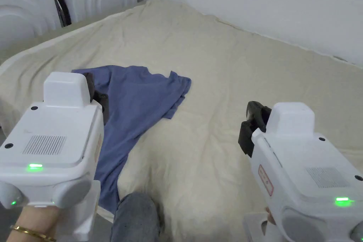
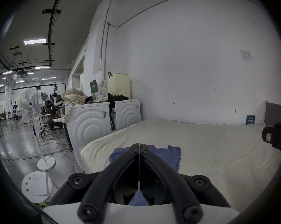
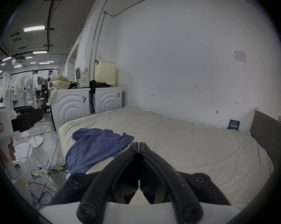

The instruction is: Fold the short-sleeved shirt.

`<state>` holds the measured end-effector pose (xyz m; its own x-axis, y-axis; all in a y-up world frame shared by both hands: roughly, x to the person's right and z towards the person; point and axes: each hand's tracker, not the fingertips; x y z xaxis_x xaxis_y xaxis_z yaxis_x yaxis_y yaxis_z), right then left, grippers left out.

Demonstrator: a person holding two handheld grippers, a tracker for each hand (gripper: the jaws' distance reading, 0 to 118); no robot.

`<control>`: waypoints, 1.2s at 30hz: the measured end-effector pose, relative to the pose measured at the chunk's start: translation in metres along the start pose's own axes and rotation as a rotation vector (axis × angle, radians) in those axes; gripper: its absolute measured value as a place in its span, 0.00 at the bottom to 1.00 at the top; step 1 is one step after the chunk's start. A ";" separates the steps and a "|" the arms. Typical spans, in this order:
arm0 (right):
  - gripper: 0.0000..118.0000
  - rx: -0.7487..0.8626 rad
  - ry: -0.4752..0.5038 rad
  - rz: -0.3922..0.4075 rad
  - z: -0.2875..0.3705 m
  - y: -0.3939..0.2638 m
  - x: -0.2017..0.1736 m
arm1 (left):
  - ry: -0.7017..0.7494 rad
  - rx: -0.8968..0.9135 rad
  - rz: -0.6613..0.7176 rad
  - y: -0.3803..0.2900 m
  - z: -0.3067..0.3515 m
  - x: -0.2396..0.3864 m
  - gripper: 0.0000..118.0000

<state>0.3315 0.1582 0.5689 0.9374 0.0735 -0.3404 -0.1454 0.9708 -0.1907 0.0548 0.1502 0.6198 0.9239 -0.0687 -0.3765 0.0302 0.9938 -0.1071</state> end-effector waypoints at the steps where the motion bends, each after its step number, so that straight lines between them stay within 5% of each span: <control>1: 0.01 -0.001 0.005 -0.001 -0.001 0.000 0.000 | 0.000 -0.009 0.002 0.000 -0.001 -0.001 0.05; 2: 0.01 -0.002 0.009 -0.003 -0.002 0.000 0.001 | -0.001 -0.023 0.006 0.001 -0.003 -0.002 0.12; 5: 0.01 -0.003 0.013 -0.006 -0.005 0.000 0.002 | -0.035 -0.127 0.021 0.003 -0.020 -0.005 0.59; 7: 0.01 -0.006 0.013 -0.007 -0.006 0.000 0.004 | -0.082 -0.205 0.019 0.006 -0.039 -0.006 0.65; 9: 0.01 -0.007 0.010 -0.009 -0.008 0.000 0.007 | -0.131 -0.275 0.033 0.008 -0.061 -0.006 0.92; 12: 0.01 -0.017 0.003 -0.017 -0.012 -0.002 0.012 | -0.185 -0.316 0.076 0.016 -0.097 -0.001 1.00; 25: 0.01 -0.122 -0.085 -0.078 -0.066 -0.024 0.055 | -0.184 -0.766 -0.061 -0.044 -0.384 0.082 1.00; 31: 0.01 -0.171 -0.128 -0.108 -0.097 -0.040 0.076 | -0.143 -0.924 -0.078 -0.094 -0.449 0.107 0.98; 32: 0.01 -0.183 -0.134 -0.100 -0.101 -0.042 0.079 | -0.144 -0.973 -0.071 -0.100 -0.454 0.109 0.83; 33: 0.01 -0.192 -0.144 -0.094 -0.105 -0.045 0.080 | -0.153 -1.039 -0.042 -0.103 -0.458 0.110 0.44; 34: 0.01 -0.203 -0.148 -0.092 -0.108 -0.048 0.083 | -0.168 -1.091 0.013 -0.106 -0.464 0.107 0.20; 36: 0.01 -0.223 -0.145 -0.113 -0.110 -0.053 0.087 | -0.091 -1.082 0.135 -0.107 -0.461 0.101 0.17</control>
<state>0.3860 0.0882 0.4476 0.9847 0.0153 -0.1735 -0.0886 0.9017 -0.4232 -0.0307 -0.0037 0.1688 0.9205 0.0865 -0.3811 -0.3835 0.3869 -0.8386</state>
